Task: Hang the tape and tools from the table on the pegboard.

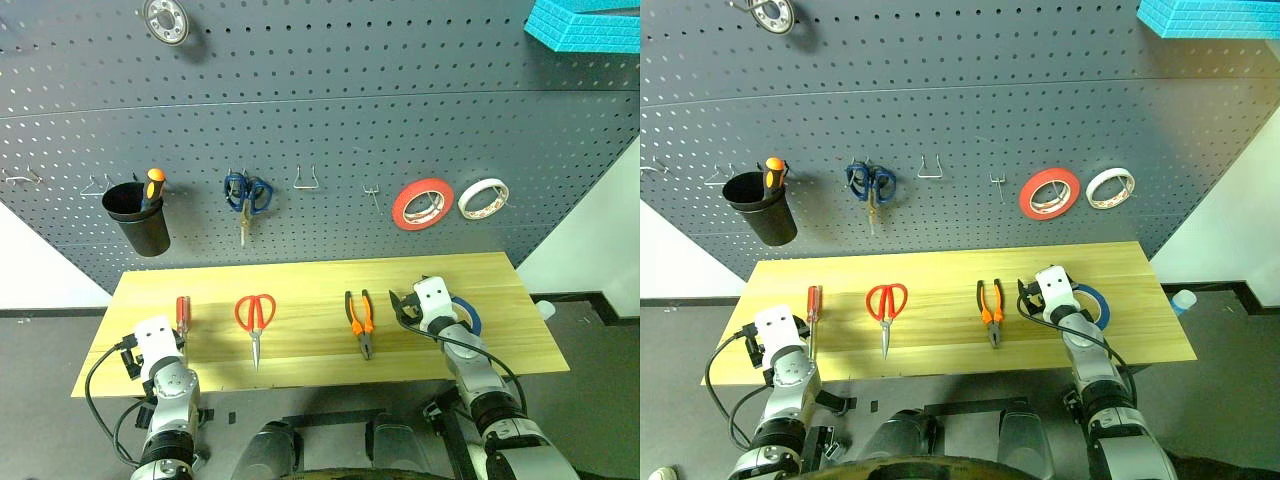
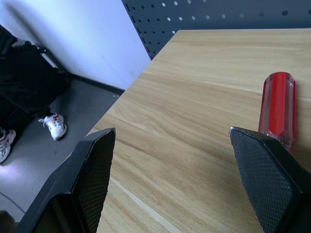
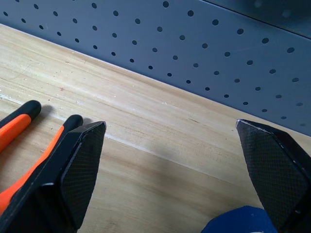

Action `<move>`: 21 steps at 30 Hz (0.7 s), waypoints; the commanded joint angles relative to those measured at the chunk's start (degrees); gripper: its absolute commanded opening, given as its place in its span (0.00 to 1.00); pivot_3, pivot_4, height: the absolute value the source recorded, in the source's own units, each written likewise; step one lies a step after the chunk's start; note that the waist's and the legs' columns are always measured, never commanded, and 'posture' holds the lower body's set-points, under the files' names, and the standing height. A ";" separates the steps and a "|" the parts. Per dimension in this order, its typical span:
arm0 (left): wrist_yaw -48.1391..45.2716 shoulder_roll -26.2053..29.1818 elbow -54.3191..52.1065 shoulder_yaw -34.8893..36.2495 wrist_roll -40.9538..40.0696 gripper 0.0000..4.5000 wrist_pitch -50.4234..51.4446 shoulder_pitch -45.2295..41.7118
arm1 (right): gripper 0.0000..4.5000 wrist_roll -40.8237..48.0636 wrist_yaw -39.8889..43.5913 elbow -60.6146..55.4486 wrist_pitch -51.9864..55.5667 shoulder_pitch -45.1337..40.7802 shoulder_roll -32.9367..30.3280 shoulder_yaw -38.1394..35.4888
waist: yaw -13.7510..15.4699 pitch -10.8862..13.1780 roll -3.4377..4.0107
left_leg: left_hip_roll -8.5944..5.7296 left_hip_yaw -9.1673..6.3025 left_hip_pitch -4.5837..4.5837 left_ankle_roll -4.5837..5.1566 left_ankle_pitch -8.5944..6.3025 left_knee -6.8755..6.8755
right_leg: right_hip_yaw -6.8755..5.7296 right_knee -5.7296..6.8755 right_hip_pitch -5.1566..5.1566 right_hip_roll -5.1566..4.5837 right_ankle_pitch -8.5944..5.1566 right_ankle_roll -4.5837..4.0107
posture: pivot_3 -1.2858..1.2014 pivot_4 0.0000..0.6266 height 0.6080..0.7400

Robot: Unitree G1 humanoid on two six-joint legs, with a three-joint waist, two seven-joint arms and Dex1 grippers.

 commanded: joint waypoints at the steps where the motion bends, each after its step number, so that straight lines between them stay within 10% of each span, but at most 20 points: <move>1: 0.07 0.58 -1.29 -0.37 0.86 0.87 -1.09 -0.28 | 1.00 0.08 -0.10 -0.76 -0.84 -0.65 -0.20 -0.21 | -0.01 0.00 0.00 | 0.00 0.00 0.00 0.00 0.00 0.00 | 0.00 0.00 0.00 0.00 0.00 0.00 | 0.51 0.08 0.94; 13: -2.14 1.59 -1.40 -1.29 1.38 0.87 -1.72 -0.56 | 1.00 0.10 0.21 -1.39 -1.01 -0.52 -0.82 -0.30 | -0.02 0.00 0.00 | 0.00 0.00 0.00 0.00 0.00 0.00 | 0.00 0.00 0.00 0.00 0.00 0.00 | 0.50 0.08 0.94; 21: -32.90 10.37 -4.06 -8.38 -2.27 0.87 -11.66 3.70 | 1.00 4.16 17.00 -8.53 -6.58 3.85 -8.73 1.11 | -0.20 0.03 0.04 | 0.00 0.07 -0.04 0.00 0.00 -0.03 | 0.00 -0.05 -0.03 -0.01 -0.01 -0.01 | 0.50 0.10 0.94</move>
